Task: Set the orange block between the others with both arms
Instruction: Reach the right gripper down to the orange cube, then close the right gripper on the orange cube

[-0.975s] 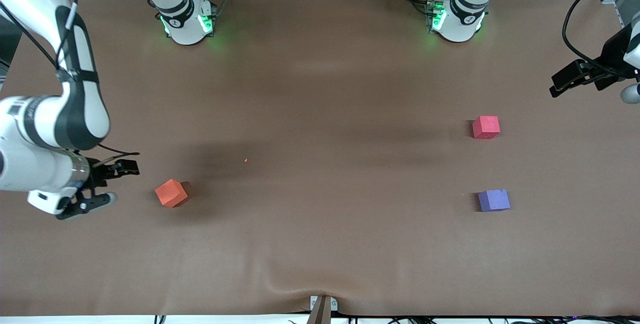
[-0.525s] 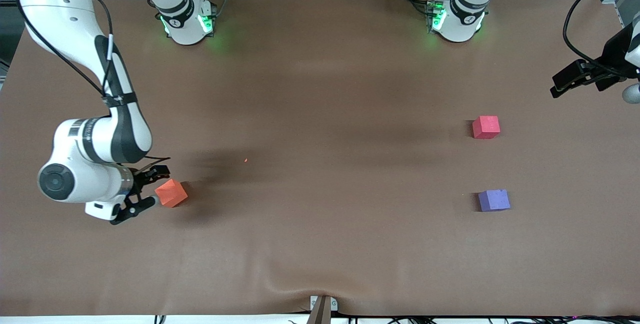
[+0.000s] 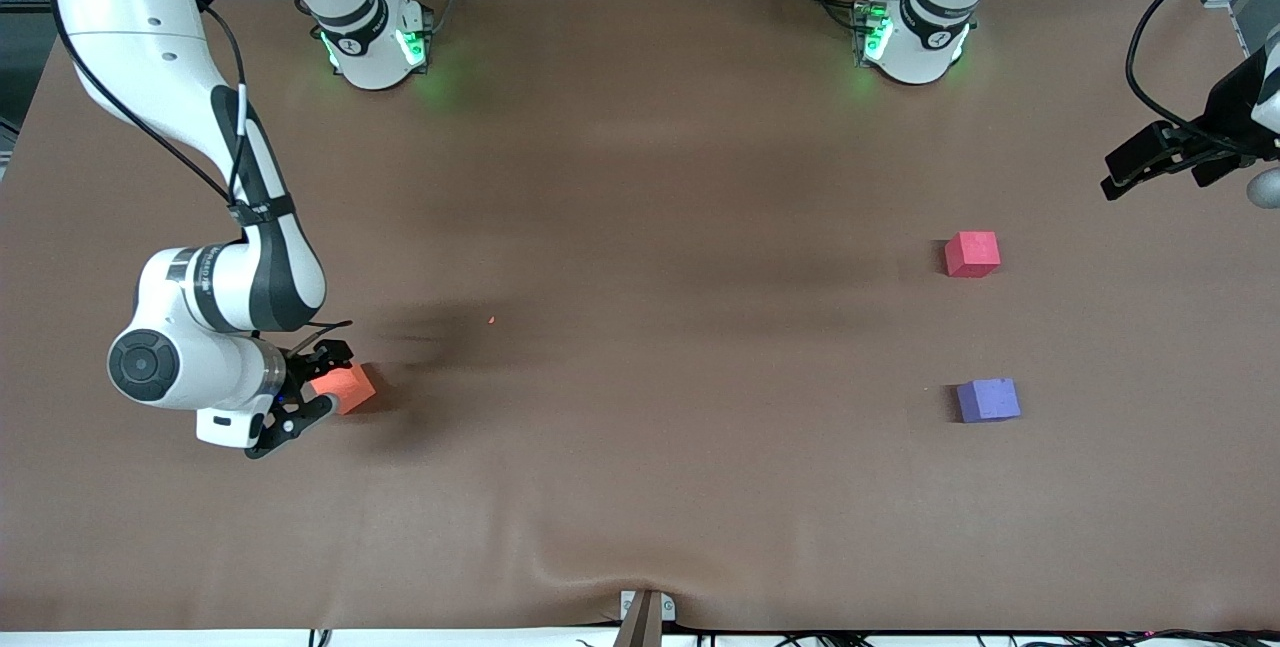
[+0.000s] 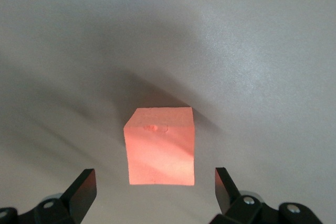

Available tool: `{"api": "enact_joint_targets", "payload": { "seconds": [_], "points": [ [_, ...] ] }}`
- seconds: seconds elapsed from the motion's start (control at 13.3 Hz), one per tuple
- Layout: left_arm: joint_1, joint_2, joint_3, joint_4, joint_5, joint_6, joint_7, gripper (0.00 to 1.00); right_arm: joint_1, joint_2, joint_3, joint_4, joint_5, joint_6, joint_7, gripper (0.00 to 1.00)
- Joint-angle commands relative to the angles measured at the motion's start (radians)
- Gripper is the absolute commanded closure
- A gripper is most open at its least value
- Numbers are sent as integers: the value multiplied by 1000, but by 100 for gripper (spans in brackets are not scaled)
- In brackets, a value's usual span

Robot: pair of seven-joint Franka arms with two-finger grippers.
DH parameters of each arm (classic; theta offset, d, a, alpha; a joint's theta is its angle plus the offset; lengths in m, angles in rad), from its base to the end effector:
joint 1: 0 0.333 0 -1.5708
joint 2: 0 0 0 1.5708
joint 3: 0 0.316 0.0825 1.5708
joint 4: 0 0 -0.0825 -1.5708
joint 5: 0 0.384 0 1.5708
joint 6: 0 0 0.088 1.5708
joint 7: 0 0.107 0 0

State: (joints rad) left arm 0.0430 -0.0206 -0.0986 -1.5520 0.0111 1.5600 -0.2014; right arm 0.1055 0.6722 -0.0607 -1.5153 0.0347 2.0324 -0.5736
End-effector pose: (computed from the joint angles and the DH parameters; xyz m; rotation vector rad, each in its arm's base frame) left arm 0.5467 -0.0298 0.6437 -3.1235 -0.2285 -0.0469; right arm 0.6917 0.0392 0.2554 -2.9577 -0.9325 0.2342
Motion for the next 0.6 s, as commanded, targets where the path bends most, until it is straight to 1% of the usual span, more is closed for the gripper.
{"api": "enact_joint_targets", "payload": {
  "seconds": [0.0, 0.53],
  "points": [
    [12, -2, -6, -2, -13, 5, 22, 0, -1, 24, -4, -6, 5, 32, -26, 0],
    [11, 5, -7, 0, -13, 22, 22, 0, -6, 53, -4, -6, 5, 75, -26, 0]
  ]
}}
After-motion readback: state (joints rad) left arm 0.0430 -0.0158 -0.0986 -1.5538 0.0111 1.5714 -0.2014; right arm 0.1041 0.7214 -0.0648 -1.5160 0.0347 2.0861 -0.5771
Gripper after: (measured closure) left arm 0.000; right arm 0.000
